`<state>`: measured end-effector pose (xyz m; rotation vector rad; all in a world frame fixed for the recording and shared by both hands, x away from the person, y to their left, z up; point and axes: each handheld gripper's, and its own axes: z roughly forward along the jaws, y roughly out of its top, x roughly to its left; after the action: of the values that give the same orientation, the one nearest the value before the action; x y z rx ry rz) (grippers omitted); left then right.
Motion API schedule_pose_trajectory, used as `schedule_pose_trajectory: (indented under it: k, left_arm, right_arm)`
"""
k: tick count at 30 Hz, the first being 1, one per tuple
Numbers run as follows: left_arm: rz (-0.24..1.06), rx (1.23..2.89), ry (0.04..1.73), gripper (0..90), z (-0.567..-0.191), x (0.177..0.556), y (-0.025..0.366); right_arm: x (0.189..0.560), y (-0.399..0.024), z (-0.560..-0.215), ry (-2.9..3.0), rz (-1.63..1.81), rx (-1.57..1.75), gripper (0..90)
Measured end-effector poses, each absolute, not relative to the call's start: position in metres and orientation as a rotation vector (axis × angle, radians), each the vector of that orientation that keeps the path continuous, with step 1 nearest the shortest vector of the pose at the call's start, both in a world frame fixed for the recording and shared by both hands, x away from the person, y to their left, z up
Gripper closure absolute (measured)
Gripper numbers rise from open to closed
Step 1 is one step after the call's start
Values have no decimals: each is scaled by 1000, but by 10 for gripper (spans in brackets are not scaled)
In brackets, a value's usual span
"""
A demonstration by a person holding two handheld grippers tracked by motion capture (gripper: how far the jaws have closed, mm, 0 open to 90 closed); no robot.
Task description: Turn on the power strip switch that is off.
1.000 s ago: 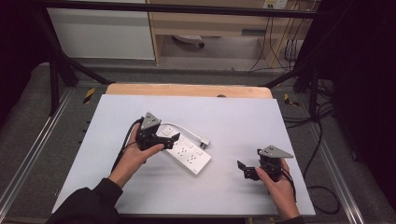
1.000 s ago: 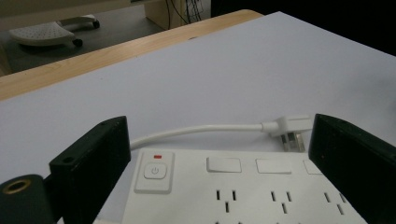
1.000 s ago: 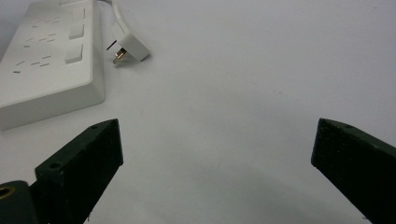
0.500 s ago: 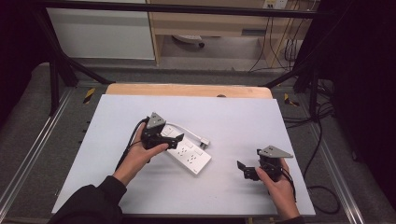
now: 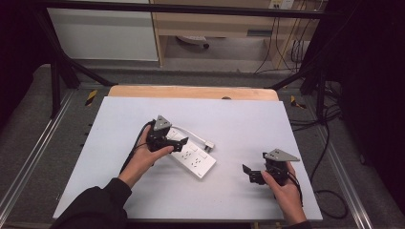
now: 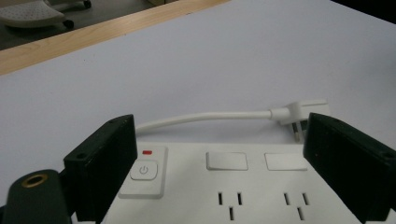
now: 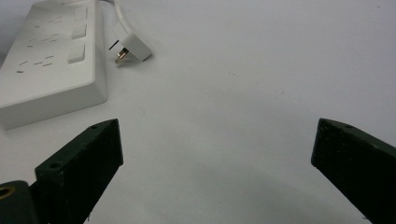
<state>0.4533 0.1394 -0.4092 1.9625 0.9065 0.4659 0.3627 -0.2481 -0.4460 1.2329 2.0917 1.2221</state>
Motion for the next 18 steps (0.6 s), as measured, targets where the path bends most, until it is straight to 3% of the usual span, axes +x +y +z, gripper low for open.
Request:
schedule_pose_trajectory:
  k: [10,18]
  left_arm:
    - [462,1989,927,182,-414,456,139]
    - [459,2023,930,322,-417,458,140]
  right_arm:
    - [363,-248,-446,2093,1223,1234,26]
    - [363,-248,-446,2087,1223,1234,26]
